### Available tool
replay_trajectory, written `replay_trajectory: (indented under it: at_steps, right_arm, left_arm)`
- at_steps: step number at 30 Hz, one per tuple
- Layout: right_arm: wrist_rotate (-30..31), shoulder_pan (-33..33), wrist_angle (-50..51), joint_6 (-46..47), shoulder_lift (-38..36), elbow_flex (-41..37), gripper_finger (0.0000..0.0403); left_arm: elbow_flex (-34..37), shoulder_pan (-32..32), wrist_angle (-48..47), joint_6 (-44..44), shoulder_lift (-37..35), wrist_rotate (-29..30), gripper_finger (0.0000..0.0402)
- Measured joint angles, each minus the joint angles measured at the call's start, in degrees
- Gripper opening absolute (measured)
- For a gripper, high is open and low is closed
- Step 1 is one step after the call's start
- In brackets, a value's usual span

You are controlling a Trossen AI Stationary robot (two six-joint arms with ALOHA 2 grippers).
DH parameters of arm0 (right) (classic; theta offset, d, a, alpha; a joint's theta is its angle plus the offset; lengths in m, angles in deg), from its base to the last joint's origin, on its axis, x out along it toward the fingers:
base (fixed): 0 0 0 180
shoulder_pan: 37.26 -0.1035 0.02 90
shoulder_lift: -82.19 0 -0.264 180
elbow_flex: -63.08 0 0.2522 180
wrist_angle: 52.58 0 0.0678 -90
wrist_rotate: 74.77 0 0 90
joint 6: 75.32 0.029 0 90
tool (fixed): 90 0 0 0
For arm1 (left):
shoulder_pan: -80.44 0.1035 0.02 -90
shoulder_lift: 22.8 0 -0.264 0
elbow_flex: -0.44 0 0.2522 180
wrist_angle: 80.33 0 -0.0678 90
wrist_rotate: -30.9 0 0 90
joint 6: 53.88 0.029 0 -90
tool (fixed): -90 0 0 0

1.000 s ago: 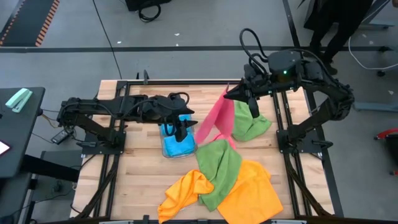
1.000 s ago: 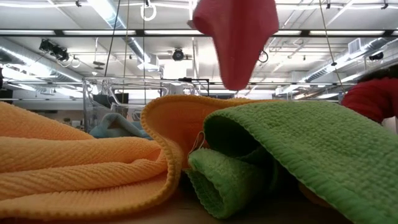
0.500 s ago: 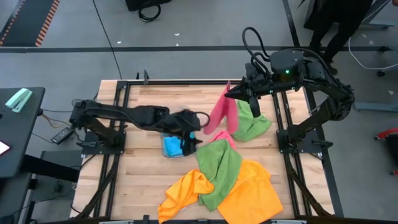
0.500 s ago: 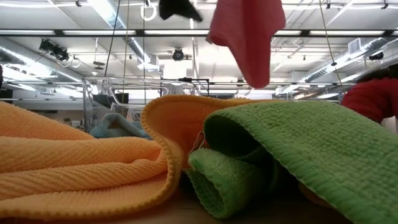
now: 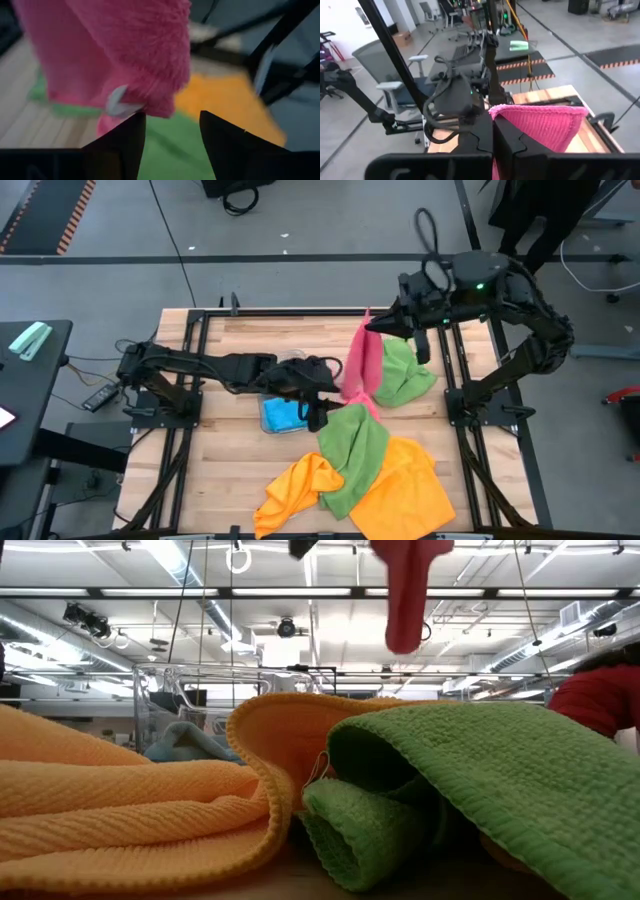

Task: Fold microfiber towels
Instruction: Fold the top pink towel

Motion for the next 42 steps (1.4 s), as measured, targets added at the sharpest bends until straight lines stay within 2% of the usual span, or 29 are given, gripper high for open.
replay_trajectory:
  at_steps: [6,11,17,23,29,38,42]
  right_arm:
    - [0.2,0.0,2.7,-0.8,0.0,3.3,0.0004]
    - [0.2,0.0,6.0,-0.7,0.1,4.7,0.0004]
    - [0.2,0.0,7.0,-0.1,0.1,4.7,0.0004]
    - [-1.8,0.0,7.0,0.3,0.1,4.7,0.0004]
    - [-4.2,0.0,6.9,-0.5,0.1,4.7,0.0004]
    - [-4.2,0.0,6.9,-0.5,0.1,4.7,0.0004]
    - [-3.4,0.0,7.0,-0.6,0.1,4.7,0.0004]
  left_arm:
    - [0.0,-0.1,14.1,2.3,0.0,-3.4,0.0181]
    - [0.0,-0.4,19.1,2.6,0.0,-3.7,0.0188]
    - [0.0,-0.2,13.8,2.4,0.0,-3.7,0.0183]
    - [0.0,0.1,3.2,-3.7,0.0,-3.6,0.0172]
    - [0.0,0.1,-3.8,-5.6,0.1,-3.6,0.0177]
    - [0.0,0.1,-2.4,-7.9,6.3,-5.9,0.0172]
    - [0.0,0.1,4.2,-7.9,7.1,-8.7,0.0176]
